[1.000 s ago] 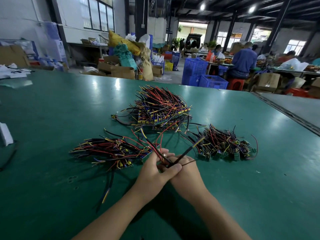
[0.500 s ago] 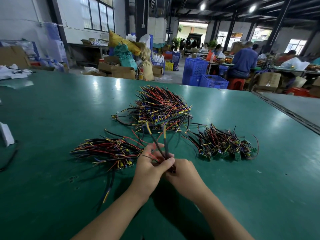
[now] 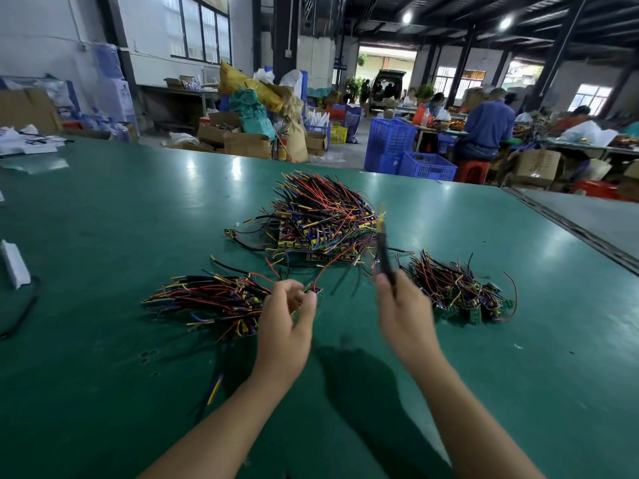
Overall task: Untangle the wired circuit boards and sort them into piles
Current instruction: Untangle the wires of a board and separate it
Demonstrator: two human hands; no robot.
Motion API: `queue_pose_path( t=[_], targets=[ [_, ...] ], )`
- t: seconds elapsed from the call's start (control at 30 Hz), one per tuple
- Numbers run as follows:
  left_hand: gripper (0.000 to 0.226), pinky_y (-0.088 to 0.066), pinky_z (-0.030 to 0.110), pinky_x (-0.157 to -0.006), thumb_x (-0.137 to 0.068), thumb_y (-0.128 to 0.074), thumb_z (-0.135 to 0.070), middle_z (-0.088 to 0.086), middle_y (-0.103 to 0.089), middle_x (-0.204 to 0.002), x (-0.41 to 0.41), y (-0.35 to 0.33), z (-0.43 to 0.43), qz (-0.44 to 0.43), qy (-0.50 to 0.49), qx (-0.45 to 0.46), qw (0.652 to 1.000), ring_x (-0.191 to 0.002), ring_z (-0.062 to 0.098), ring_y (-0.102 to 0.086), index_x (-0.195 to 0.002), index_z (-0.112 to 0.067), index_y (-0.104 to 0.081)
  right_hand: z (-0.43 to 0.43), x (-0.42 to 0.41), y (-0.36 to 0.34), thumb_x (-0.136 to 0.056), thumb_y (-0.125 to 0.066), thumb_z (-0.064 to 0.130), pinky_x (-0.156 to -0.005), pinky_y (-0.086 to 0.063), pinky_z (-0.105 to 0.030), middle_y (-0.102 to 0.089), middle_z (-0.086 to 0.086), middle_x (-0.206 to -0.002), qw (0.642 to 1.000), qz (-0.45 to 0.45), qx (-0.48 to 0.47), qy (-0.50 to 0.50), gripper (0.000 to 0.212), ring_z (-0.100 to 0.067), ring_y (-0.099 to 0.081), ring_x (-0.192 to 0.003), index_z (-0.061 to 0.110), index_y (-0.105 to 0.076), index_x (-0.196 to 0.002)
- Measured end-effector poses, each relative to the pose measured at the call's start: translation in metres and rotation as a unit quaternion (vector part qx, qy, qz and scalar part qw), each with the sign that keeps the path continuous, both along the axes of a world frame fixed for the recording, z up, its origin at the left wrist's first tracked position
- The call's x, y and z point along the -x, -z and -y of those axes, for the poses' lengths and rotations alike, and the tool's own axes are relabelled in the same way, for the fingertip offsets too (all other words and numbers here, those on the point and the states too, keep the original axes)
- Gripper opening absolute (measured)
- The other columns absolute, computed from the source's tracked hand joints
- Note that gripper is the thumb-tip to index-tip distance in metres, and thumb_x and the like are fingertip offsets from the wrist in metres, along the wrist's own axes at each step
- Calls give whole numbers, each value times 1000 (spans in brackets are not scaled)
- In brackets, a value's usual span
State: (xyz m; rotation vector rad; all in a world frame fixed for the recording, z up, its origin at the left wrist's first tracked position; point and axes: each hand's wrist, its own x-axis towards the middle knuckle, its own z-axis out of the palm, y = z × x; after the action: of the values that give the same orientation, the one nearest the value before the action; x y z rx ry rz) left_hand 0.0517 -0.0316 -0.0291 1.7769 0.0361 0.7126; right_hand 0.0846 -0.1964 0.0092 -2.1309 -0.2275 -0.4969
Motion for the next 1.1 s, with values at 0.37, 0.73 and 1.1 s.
queue_pose_path(
  t=[0.37, 0.73, 1.1],
  targets=[
    [54, -28, 38, -99, -82, -67, -37, 0, -43, -135, -5, 10, 1, -155, -190, -374, 894, -126, 23, -36, -127, -16, -47, 47, -72, -1, -93, -46, 6, -62, -39, -34, -54, -10, -129, 858, -99, 477, 160, 59, -32, -64, -99, 18, -24, -147],
    [31, -17, 35, -98, -81, -72, -40, -12, -58, -113, -8, 12, -9, -141, -218, -419, 870, -116, 17, -42, -108, -28, -63, 20, -42, 20, -102, -37, 41, -99, -37, -45, -63, -5, -120, 935, 27, 327, 133, 38, -27, -51, -120, 16, -64, -114],
    [36, -20, 34, -84, -58, -89, -35, -19, -68, -94, 5, -1, -6, 27, -159, -367, 916, -102, 13, -43, -90, -31, -74, -26, -1, 30, -90, -54, 52, -40, -42, -24, -66, -9, -83, 864, -309, -365, -156, 47, -19, -58, -49, 8, -59, -106]
  ],
)
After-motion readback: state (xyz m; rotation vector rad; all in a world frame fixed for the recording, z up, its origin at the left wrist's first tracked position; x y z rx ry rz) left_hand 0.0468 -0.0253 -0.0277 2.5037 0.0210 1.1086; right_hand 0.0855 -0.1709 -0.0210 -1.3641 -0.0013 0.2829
